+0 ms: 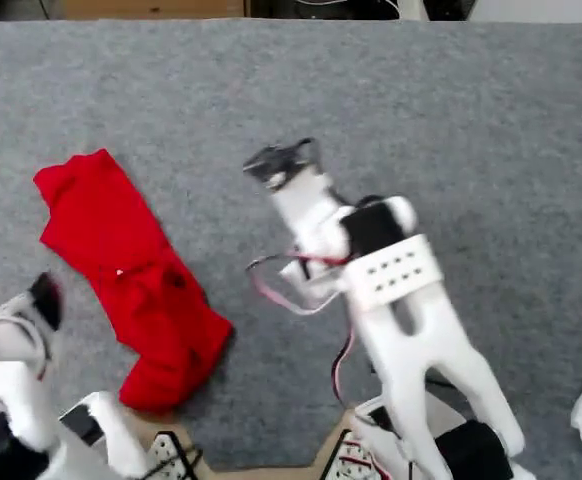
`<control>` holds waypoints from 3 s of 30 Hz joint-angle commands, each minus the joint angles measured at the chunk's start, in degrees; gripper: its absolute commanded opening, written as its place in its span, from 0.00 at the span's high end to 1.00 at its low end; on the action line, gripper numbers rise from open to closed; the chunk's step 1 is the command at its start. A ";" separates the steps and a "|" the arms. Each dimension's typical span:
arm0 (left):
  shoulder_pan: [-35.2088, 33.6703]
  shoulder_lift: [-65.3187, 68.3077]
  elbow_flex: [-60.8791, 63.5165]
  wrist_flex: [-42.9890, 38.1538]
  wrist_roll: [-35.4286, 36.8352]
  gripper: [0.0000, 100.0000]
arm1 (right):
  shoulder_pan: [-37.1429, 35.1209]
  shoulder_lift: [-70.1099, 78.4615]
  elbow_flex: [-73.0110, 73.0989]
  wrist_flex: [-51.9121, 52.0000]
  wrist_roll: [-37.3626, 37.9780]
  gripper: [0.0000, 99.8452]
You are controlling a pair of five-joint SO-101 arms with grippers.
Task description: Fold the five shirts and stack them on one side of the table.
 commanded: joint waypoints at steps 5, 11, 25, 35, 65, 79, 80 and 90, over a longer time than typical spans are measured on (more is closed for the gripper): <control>-24.35 -0.57 15.65 -11.25 -14.77 0.69 | -21.05 1.98 -8.57 -4.13 -11.43 0.70; -30.95 -0.57 24.79 -24.53 -15.03 0.69 | -27.91 16.13 -11.03 -12.13 -22.68 0.70; -38.15 -0.57 25.05 -24.62 -14.86 0.69 | -26.59 51.74 -49.54 -8.88 -24.26 0.70; -42.02 -0.66 25.05 -24.62 -15.12 0.69 | -25.54 66.24 -64.22 1.23 -27.87 1.00; 2.55 0.04 21.27 -16.88 0.18 0.80 | 15.34 64.22 -78.64 14.07 18.81 0.99; 33.85 36.26 9.85 -30.24 24.44 0.78 | 7.96 35.12 -45.05 13.89 34.55 0.99; 34.55 39.52 6.77 -29.89 24.35 0.78 | 6.20 33.45 -42.86 13.80 34.81 0.99; 47.56 59.91 -18.81 -19.25 20.22 0.78 | 2.59 31.08 -39.34 13.71 35.16 0.99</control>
